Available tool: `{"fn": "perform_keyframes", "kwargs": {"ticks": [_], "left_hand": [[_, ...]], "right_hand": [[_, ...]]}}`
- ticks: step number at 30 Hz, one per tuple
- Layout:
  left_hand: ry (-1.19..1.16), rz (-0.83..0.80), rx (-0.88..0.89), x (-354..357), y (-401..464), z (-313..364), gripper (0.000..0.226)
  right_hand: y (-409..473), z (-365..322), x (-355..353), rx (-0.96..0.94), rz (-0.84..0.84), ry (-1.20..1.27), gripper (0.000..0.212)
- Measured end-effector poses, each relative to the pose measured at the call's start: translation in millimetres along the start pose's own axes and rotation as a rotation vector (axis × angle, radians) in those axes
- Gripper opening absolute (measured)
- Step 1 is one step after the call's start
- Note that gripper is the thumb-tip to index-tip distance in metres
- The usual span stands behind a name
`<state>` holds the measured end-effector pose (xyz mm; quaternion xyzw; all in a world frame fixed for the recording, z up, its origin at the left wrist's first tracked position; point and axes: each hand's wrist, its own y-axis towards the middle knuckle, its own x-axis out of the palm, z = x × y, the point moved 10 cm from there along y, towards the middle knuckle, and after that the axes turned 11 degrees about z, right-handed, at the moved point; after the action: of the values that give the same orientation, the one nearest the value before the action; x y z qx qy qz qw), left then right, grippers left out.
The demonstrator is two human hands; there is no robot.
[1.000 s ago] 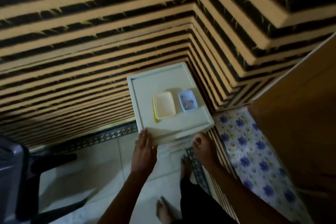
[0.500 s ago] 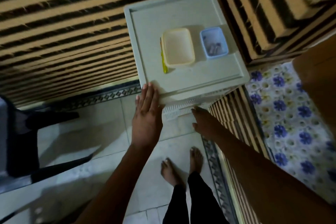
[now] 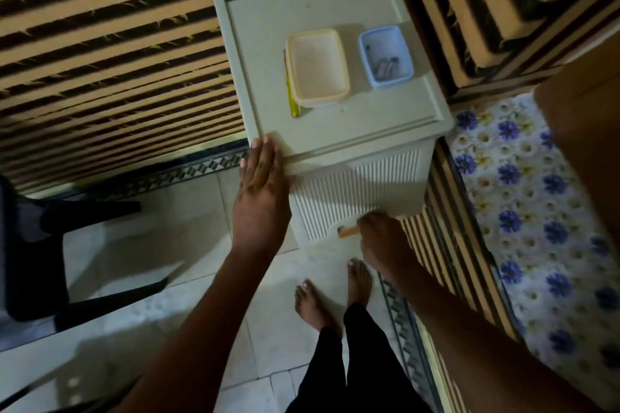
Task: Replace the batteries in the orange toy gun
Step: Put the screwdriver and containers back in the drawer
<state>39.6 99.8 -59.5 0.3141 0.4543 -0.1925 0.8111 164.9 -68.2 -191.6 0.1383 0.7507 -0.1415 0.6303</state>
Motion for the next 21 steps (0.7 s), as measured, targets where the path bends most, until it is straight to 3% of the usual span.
{"fn": "perform_keyframes", "kwargs": {"ticks": [3, 6, 11, 21], "left_hand": [[0.003, -0.028, 0.002, 1, 1, 1, 0.056], [0.002, -0.064, 0.007, 1, 0, 2, 0.057], [-0.021, -0.077, 0.009, -5, 0, 5, 0.059], [-0.007, -0.042, 0.015, -7, -4, 8, 0.058]], "right_hand": [[-36, -6, -24, -0.046, 0.097, -0.029, 0.039], [-63, -10, -63, -0.044, 0.27, 0.016, 0.019], [-83, -15, -130, -0.015, 0.592, 0.113, 0.032], [0, -12, -168, -0.05, 0.795, 0.096, 0.023]]}}
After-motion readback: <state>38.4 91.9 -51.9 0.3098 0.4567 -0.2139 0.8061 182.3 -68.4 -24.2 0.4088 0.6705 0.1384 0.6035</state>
